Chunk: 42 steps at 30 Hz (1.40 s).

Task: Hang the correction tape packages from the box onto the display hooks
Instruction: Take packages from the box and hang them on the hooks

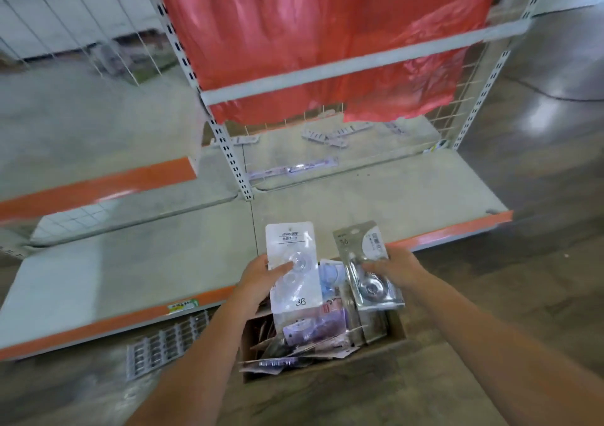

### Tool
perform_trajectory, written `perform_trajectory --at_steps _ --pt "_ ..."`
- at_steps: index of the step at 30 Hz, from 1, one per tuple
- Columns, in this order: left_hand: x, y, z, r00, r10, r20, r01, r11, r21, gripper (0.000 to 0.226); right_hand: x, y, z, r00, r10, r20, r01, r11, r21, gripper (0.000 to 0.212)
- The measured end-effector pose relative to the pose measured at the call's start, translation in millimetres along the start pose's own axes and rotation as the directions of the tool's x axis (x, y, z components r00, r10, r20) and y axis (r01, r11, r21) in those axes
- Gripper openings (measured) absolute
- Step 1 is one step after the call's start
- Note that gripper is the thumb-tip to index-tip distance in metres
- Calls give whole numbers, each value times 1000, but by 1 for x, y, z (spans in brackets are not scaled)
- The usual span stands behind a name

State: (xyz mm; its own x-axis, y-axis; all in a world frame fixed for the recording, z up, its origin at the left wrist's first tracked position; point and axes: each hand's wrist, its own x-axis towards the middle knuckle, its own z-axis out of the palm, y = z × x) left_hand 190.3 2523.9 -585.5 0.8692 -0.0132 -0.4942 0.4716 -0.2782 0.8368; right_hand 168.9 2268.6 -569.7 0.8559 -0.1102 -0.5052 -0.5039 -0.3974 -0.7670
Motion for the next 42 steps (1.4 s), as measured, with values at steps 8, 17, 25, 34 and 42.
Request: perform_trajectory --at_steps 8,17,25,34,42 --pt "-124 177 -46 996 38 85 -20 980 -198 24 -128 -177 -94 996 -86 -9 86 994 64 23" --pt "-215 316 -80 952 281 124 -258 950 -175 23 -218 -308 -165 946 -319 -47 323 936 140 21" --pt "-245 423 -80 867 484 121 -466 872 -148 21 -245 -375 -224 856 -482 -189 516 825 230 33" --pt "-205 532 -38 790 608 82 -598 793 -119 25 -209 -429 -315 804 -562 -194 588 702 401 23" --pt "-154 613 9 745 666 -25 -664 738 -124 33 -156 -463 -414 775 -608 -171 622 687 376 21"
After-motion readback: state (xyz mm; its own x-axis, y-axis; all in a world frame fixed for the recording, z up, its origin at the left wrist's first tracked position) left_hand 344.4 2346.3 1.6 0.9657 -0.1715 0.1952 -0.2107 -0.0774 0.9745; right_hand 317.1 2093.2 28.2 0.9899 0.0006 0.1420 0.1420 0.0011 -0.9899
